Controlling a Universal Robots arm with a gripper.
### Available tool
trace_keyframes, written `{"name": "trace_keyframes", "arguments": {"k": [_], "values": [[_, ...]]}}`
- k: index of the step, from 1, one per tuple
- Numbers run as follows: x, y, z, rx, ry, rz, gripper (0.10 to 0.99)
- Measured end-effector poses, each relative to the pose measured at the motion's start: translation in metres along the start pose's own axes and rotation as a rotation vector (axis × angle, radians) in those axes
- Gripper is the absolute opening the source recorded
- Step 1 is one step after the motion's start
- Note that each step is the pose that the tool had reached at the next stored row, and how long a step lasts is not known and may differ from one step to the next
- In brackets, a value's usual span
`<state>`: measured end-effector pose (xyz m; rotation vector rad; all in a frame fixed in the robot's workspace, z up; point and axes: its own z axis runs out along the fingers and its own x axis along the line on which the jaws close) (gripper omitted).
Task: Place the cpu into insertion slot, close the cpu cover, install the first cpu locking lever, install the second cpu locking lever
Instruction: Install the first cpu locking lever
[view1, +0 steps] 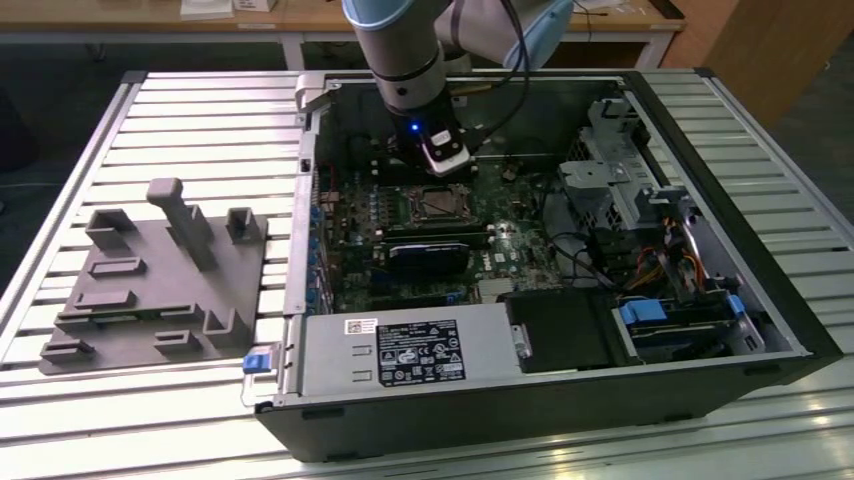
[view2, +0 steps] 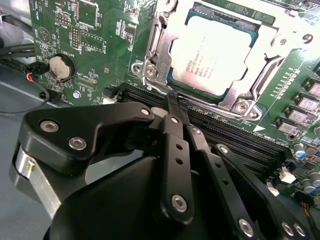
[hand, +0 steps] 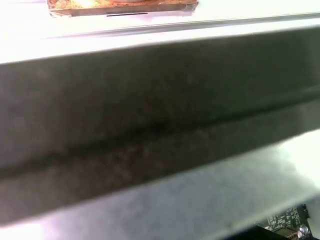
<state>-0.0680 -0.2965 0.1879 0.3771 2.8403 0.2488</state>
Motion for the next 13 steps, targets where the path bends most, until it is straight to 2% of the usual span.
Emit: {"name": "trace_keyframes", "arguments": {"k": [8,13], "values": [[-0.0007,-0.0015,-0.0008,0.000,0.0000,0.000,0.106],[-0.0016,-0.0010,-0.0043,0.000,0.0002,0.000,0.106]]}}
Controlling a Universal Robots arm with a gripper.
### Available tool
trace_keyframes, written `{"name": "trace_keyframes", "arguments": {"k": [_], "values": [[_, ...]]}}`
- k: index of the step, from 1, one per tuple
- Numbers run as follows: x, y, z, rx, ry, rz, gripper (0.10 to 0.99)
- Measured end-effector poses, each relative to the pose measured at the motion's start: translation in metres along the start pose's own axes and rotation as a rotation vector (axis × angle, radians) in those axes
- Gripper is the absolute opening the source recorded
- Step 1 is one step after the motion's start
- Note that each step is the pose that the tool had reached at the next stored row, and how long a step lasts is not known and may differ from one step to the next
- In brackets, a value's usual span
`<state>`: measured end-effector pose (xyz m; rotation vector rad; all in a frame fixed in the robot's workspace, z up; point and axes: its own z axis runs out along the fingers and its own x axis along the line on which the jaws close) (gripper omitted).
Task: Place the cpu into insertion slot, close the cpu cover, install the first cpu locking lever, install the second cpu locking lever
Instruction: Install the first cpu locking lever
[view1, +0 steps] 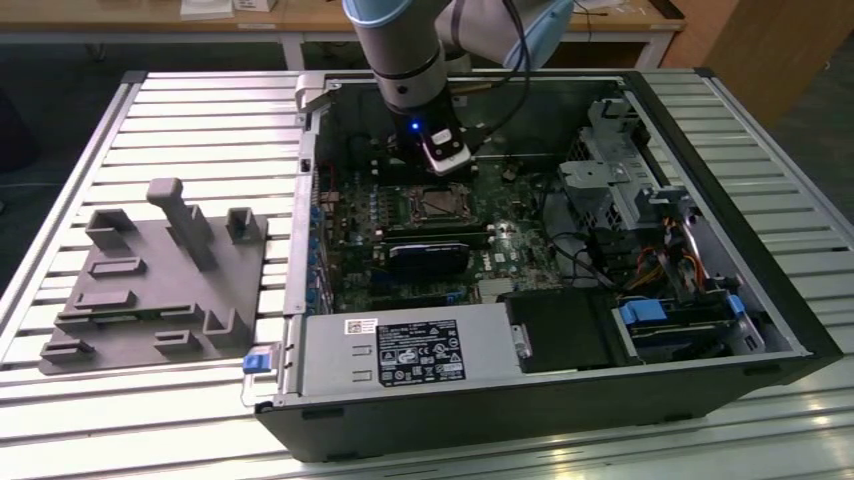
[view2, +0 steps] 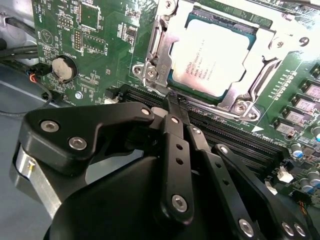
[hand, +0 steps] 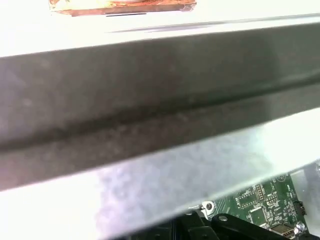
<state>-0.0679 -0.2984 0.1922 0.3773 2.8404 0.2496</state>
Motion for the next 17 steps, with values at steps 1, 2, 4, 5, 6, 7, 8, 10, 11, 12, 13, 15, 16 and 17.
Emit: {"name": "trace_keyframes", "arguments": {"k": [1,2,4,5,6,7,8,10,11,12,13,15,16,17], "values": [[-0.0001,0.0000,-0.0005,0.000,0.0000,0.000,0.106],[-0.0002,0.0000,-0.0004,-0.001,0.0000,0.000,0.106],[-0.0003,-0.0003,-0.0006,-0.001,0.0001,0.000,0.106],[-0.0004,-0.0006,-0.0006,-0.001,0.0003,0.000,0.106],[-0.0004,-0.0008,-0.0004,-0.002,0.0004,0.000,0.106],[-0.0005,-0.0009,-0.0002,-0.002,0.0006,0.001,0.106],[-0.0006,-0.0011,0.0001,-0.003,0.0007,0.001,0.106],[-0.0008,-0.0016,0.0006,-0.004,0.0011,0.001,0.106],[-0.0009,-0.0018,0.0008,-0.005,0.0013,0.002,0.106],[-0.0011,-0.0020,0.0012,-0.006,0.0014,0.002,0.106],[-0.0014,-0.0022,0.0015,-0.006,0.0016,0.002,0.106],[-0.0021,-0.0024,0.0020,-0.007,0.0018,0.002,0.106],[-0.0025,-0.0025,0.0022,-0.007,0.0019,0.002,0.106],[-0.0030,-0.0026,0.0026,-0.007,0.0020,0.002,0.106]]}}
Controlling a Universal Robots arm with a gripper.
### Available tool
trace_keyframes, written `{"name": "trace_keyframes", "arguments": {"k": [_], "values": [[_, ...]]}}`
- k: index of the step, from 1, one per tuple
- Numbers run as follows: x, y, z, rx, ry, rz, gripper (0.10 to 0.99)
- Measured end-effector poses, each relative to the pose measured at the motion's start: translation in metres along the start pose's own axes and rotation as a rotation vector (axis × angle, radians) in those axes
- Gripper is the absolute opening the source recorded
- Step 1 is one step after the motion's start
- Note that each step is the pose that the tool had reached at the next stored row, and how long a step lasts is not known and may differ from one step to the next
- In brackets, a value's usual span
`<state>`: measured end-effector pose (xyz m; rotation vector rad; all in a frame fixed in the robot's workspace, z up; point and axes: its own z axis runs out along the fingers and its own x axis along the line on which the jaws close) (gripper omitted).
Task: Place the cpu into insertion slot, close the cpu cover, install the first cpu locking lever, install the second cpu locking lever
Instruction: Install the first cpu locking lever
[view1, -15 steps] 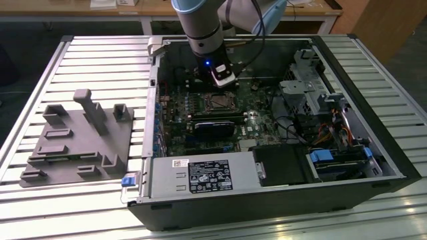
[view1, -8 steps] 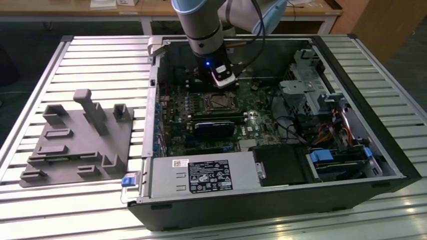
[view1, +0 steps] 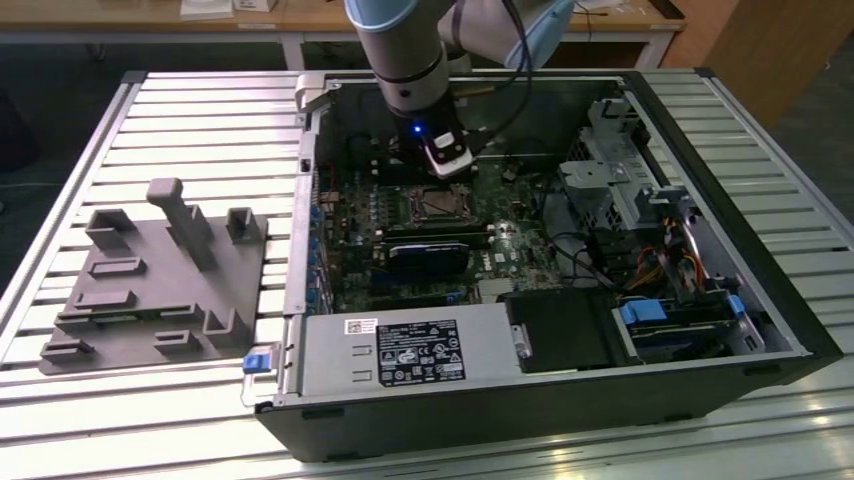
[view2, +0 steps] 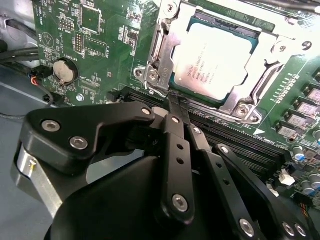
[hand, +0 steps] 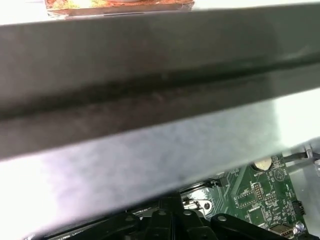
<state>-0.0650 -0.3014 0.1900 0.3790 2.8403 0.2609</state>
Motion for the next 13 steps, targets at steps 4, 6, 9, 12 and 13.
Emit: {"name": "trace_keyframes", "arguments": {"k": [4,6,9,12,13], "values": [[-0.0018,-0.0003,0.0009,-0.003,0.0006,0.001,0.106],[-0.0026,-0.0005,0.0010,-0.005,0.0013,0.002,0.106],[-0.0030,-0.0010,0.0011,-0.026,0.0063,0.008,0.106],[-0.0032,-0.0016,0.0010,-0.036,0.0091,0.011,0.106],[-0.0033,-0.0017,0.0010,-0.036,0.0091,0.011,0.106]]}}
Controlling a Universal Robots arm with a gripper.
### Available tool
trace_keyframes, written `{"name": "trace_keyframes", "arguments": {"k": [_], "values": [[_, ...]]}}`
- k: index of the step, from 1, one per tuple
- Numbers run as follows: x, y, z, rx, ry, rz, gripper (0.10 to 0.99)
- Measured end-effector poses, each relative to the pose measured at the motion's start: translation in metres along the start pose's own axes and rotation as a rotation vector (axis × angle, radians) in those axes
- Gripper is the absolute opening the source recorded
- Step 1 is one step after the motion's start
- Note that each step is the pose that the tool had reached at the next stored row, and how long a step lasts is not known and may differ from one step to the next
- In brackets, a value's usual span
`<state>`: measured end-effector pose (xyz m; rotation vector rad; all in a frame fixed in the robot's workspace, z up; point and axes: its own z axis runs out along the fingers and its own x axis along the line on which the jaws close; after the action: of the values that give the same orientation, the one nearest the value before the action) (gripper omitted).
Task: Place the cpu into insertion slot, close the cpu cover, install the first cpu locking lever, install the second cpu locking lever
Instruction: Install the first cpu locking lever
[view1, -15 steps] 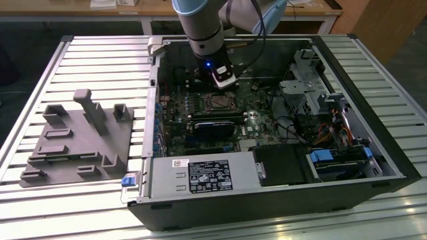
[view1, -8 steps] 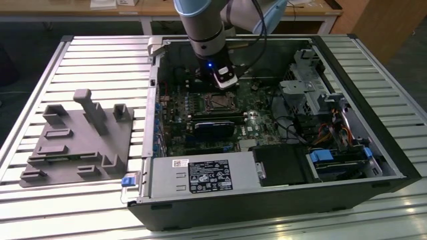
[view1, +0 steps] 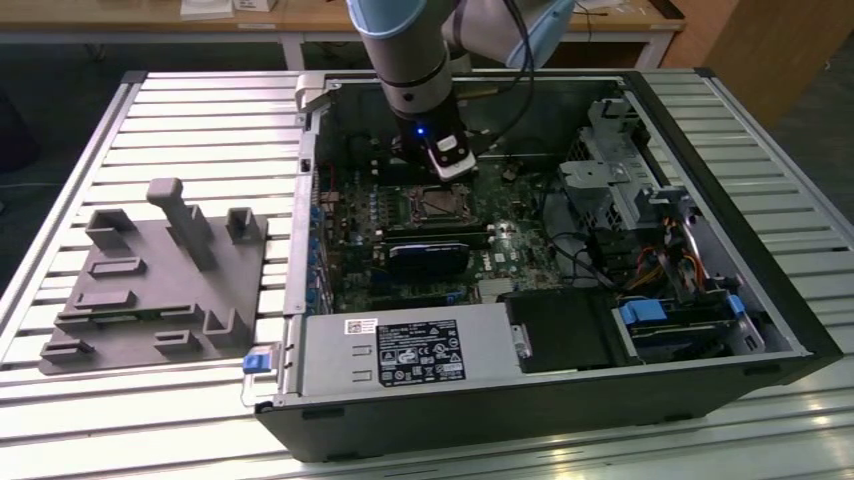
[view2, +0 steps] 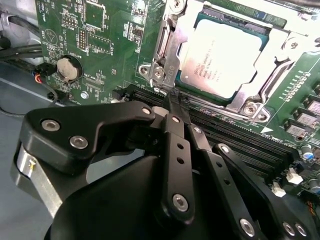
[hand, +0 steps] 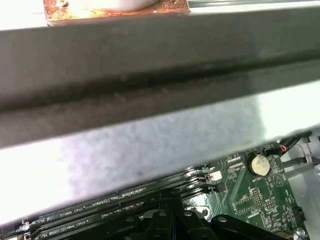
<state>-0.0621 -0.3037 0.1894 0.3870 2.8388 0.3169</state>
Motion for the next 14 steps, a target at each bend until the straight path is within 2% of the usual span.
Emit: {"name": "trace_keyframes", "arguments": {"k": [4,10,14], "values": [[-0.0003,0.0000,-0.0011,0.000,0.0000,0.000,0.106],[-0.0018,0.0016,-0.0074,0.000,0.0000,0.000,0.106],[-0.0019,0.0018,-0.0078,0.000,0.0000,0.000,0.106]]}}
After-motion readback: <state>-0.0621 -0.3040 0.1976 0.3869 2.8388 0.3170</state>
